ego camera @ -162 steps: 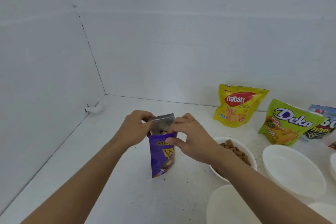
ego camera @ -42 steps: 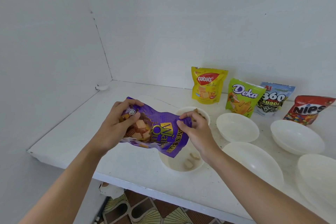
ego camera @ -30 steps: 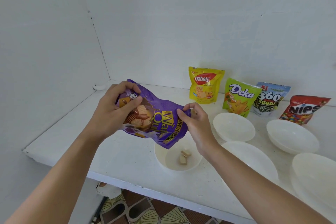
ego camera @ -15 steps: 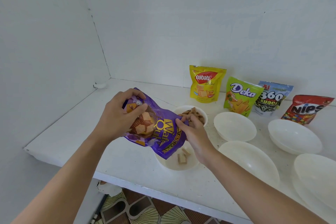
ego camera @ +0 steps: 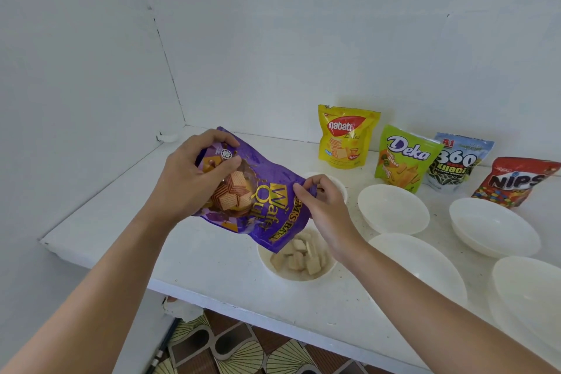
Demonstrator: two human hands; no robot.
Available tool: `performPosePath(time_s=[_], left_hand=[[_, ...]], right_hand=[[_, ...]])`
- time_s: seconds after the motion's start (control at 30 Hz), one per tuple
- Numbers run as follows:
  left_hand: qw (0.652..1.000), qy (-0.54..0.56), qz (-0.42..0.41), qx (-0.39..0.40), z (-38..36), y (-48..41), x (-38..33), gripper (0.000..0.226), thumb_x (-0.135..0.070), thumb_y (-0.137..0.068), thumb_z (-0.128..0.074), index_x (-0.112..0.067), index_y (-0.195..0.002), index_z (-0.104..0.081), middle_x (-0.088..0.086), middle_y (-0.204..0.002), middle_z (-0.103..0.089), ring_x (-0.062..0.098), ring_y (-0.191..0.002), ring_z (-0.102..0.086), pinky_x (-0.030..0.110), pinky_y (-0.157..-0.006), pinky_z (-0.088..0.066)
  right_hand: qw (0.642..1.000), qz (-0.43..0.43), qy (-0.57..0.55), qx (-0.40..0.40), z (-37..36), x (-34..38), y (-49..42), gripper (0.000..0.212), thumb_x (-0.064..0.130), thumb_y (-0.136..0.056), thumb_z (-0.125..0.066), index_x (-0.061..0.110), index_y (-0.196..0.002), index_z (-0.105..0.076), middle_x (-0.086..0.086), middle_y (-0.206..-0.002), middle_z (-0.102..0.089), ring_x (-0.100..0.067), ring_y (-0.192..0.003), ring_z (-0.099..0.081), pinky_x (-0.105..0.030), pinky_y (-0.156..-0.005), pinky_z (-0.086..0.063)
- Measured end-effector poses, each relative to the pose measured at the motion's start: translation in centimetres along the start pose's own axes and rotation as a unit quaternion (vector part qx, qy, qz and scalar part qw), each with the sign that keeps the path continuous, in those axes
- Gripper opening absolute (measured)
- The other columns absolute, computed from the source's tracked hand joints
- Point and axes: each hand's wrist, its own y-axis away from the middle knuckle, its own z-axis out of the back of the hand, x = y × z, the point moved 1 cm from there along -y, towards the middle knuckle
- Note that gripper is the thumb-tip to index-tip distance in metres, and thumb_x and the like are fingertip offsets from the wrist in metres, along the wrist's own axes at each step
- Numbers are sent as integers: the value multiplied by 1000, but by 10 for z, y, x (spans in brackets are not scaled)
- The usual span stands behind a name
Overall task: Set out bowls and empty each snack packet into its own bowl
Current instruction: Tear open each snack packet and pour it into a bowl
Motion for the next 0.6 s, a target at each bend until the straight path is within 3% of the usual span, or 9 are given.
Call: performPosePath(time_s=[0.1, 0.27, 0.37, 0.43, 0.5, 0.6], left_hand=[[1000, -4, 10, 4, -6, 5, 9, 17, -23, -91, -73, -29, -106, -68, -8, -104, -69, 15, -97, -69, 45, -82, -61], [999, -15, 28, 9, -11, 11, 21, 17, -26, -91, -72, -31, -106, -68, -3, -106, -69, 16, -97, -69, 42, -80, -61], [1000, -6, 17, -16, -10, 11, 17, 15, -22, -91, -72, -29, -104, -69, -7, -101, -70, 11, -94, -68, 28, -78, -59], [999, 9, 2, -36, -6, 9, 9, 15, -19, -91, -73, -28, -102, -69, -8, -98, -70, 9, -92, -68, 18, -73, -54], [998, 7, -16, -53, -2, 7, 0, 16, -20, -90, -73, -29, -103, -70, -7, -98, -70, 8, -91, -67, 21, -75, -54], [996, -22, -54, -69, 4, 4, -13, 18, -27, -89, -74, -34, -106, -70, -5, -99, -68, 9, -92, -67, 26, -77, -56]], right_hand=[[999, -19, 32, -2, 4, -12, 0, 18, 23, -94, -66, 14, -88, -52, 1, -86, -66, -9, -74, -67, -21, -62, -51], [996, -46, 78, 12, 8, -21, 1, 20, 31, -94, -66, 19, -85, -52, -13, -103, -69, -17, -83, -69, -29, -67, -51], [997, -15, 73, 4, 7, -13, 0, 19, 30, -93, -68, 19, -86, -53, -10, -95, -70, -21, -82, -69, -38, -72, -52], [998, 18, 59, 2, 6, -6, -2, 19, 28, -93, -68, 18, -86, -53, -21, -93, -67, -22, -79, -64, -41, -72, -49], [997, 43, 57, 1, 4, 3, -6, 20, 32, -92, -68, 20, -85, -53, -27, -95, -64, -26, -79, -62, -43, -70, -46], [997, 61, 55, 1, 2, 12, -9, 21, 40, -92, -66, 26, -83, -52, -24, -92, -67, -34, -79, -65, -42, -67, -47]])
